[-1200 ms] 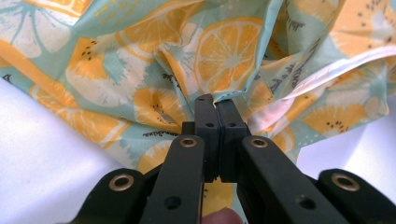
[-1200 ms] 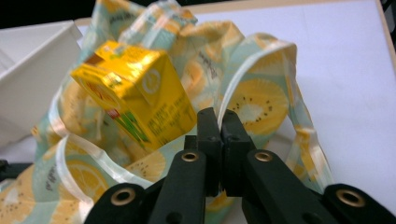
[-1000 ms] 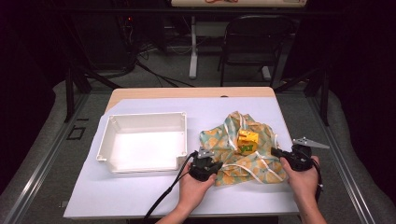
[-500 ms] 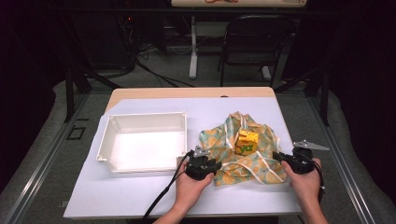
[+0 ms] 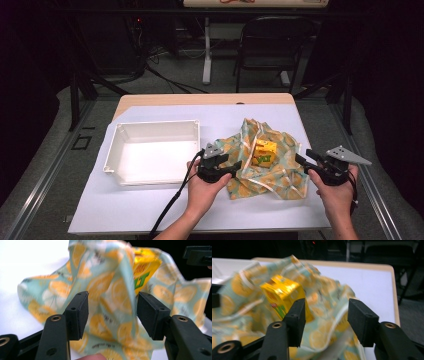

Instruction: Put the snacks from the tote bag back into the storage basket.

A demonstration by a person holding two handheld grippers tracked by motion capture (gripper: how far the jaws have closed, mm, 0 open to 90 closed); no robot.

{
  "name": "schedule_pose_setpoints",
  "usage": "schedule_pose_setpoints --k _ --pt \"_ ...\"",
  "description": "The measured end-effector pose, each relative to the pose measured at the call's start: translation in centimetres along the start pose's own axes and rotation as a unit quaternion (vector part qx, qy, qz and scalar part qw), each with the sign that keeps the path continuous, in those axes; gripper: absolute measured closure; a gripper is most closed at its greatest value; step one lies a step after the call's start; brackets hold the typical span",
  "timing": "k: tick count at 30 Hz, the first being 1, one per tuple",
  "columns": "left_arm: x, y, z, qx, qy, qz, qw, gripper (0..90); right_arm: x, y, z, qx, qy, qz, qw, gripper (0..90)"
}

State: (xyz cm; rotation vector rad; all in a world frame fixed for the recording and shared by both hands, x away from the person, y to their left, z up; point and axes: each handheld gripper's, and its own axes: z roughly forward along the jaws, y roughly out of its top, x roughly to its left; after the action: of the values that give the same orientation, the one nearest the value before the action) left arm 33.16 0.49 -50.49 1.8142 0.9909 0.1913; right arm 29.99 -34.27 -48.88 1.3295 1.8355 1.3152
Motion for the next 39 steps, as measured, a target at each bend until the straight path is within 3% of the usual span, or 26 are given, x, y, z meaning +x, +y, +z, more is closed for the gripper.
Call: schedule_pose_setpoints --k 3,8,11,19,20,21,26,30,35,38,39 --pt "-0.3 0.6 0.3 -0.002 0.0 0.007 1.0 47.0 0.5 1.0 0.0 -0.014 0.026 -0.013 0.9995 43.1" --pt "-0.2 0.9 0.7 0.016 0.008 0.015 0.9997 80.2 1.5 2.3 1.2 -0.017 0.057 -0.043 0.9973 36.4" --pt "0.3 0.6 1.3 0.032 0.019 0.012 0.9992 86.8 2.3 3.1 3.0 0.005 0.083 -0.074 0.9938 29.7" --pt "0.8 -0.7 1.8 0.057 0.028 0.016 0.9978 87.3 3.1 3.5 6.8 0.06 0.133 -0.108 0.9834 22.6" --pt "0.8 -0.7 1.8 0.057 0.028 0.016 0.9978 87.3 3.1 3.5 6.8 0.06 0.133 -0.108 0.9834 22.6" --pt "1.0 -1.1 1.9 0.067 0.029 0.017 0.9972 87.3 3.2 3.4 7.6 0.071 0.142 -0.117 0.9803 21.4" --pt "1.0 -2.2 2.3 0.074 0.043 0.019 0.9961 87.5 2.9 2.9 9.2 0.094 0.149 -0.128 0.9759 21.3" --pt "1.5 -2.8 2.3 0.087 0.036 0.015 0.9954 87.5 2.9 2.8 9.7 0.097 0.157 -0.128 0.9745 21.4" --pt "1.5 -2.6 1.8 0.075 0.029 0.016 0.9966 84.1 2.7 2.5 10.2 0.099 0.163 -0.122 0.9739 22.1" --pt "1.6 -2.0 0.7 0.06 0.029 0.022 0.9976 78.4 2.7 2.4 10.5 0.108 0.172 -0.131 0.9704 23.7" --pt "1.7 -2.0 0.5 0.055 0.029 0.024 0.9978 77.1 2.7 2.3 10.6 0.106 0.171 -0.13 0.9708 24.0"
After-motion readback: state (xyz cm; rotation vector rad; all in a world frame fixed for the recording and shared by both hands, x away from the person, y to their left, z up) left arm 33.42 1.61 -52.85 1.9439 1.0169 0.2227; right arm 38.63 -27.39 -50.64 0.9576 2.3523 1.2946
